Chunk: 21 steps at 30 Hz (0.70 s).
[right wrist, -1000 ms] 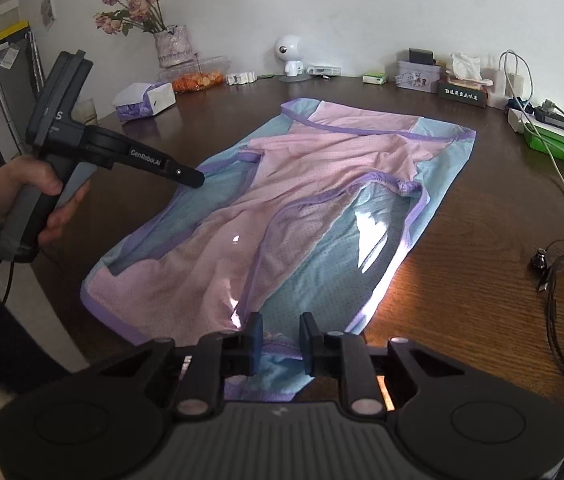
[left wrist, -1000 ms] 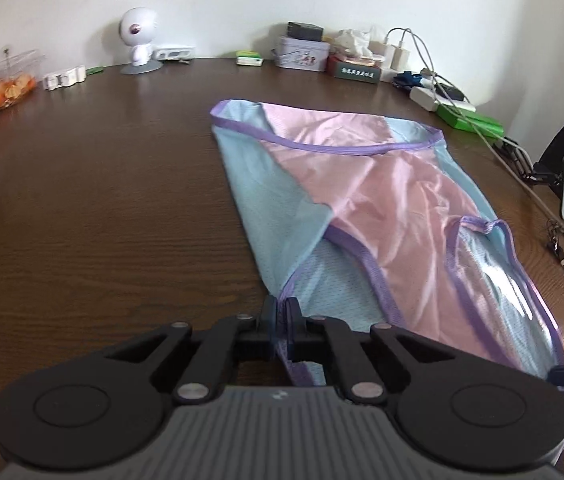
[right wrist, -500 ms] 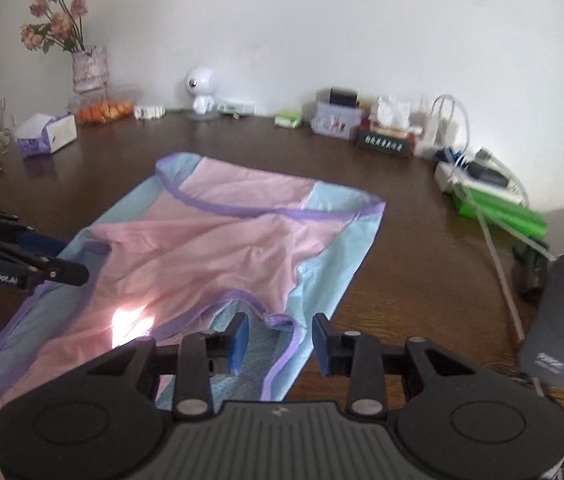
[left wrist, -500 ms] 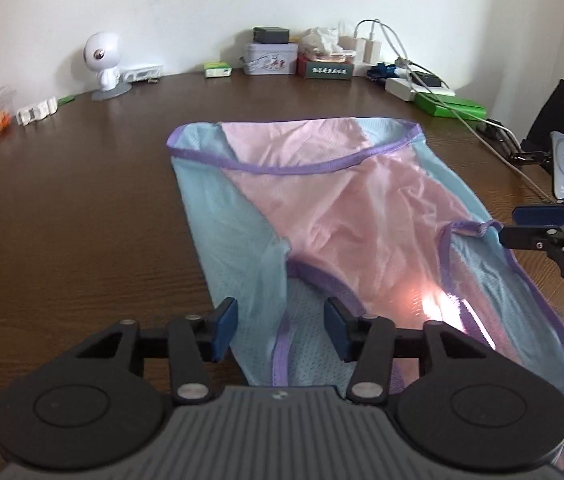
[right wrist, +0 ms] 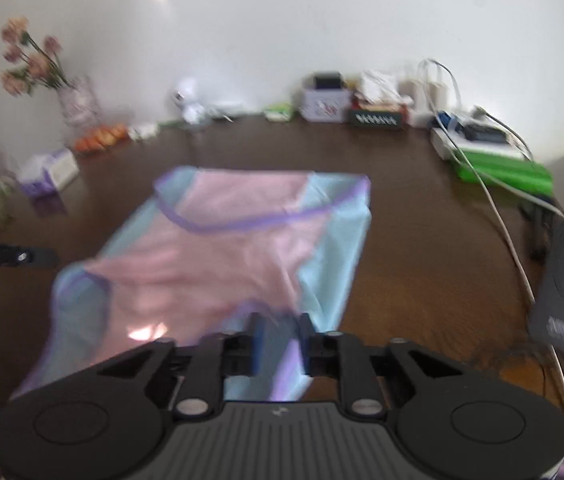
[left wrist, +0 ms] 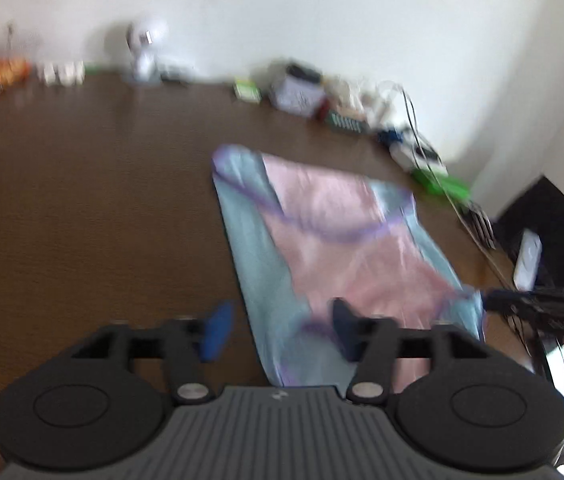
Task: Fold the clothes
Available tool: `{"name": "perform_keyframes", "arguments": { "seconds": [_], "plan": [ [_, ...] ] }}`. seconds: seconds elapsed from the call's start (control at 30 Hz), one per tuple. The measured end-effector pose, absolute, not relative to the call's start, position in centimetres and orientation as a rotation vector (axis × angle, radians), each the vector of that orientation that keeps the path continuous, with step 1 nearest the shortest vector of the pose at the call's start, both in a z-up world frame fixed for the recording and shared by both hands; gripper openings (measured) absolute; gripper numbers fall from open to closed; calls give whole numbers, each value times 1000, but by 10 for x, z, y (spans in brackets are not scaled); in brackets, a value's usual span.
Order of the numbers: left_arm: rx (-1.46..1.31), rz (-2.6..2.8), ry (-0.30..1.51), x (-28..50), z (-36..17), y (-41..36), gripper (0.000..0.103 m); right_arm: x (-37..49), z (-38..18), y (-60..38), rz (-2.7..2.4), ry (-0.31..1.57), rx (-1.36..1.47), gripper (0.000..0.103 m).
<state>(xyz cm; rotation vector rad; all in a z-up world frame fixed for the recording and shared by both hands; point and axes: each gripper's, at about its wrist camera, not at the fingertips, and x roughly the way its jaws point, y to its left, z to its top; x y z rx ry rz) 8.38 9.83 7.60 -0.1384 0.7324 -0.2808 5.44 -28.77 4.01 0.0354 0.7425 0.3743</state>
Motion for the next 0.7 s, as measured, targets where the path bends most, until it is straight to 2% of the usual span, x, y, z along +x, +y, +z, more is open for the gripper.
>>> {"name": "perform_keyframes", "arguments": {
  "seconds": [0.03, 0.13, 0.23, 0.27, 0.37, 0.43, 0.47, 0.5, 0.53, 0.57, 0.7],
  "plan": [
    [-86, -259, 714, 103, 81, 94, 68, 70, 47, -287, 374, 718, 27, 40],
    [-45, -211, 750, 183, 76, 79, 67, 150, 50, -288, 324, 727, 40, 40],
    [-16, -166, 815, 249, 57, 64, 64, 233, 39, -288, 252, 814, 26, 37],
    [-2, -142, 824, 261, 52, 60, 64, 257, 35, -287, 224, 843, 18, 32],
    [26, -139, 835, 280, 39, 53, 64, 297, 21, -290, 186, 933, 43, 29],
    [-3, -185, 856, 282, 34, 52, 52, 308, 10, -292, 172, 969, 34, 29],
    [-20, -203, 866, 281, 32, 52, 33, 309, 6, -292, 169, 977, 23, 29],
    [-17, -201, 863, 281, 31, 51, 7, 307, 4, -292, 177, 970, 9, 29],
    [-8, -191, 862, 281, 30, 49, 2, 305, 4, -291, 190, 961, 0, 21],
    [-9, -187, 863, 280, 31, 49, 2, 302, 5, -290, 207, 956, 6, 3],
    [-46, -235, 791, 232, 56, 55, 2, 255, 33, -279, 279, 835, -77, 3]
  ]
}}
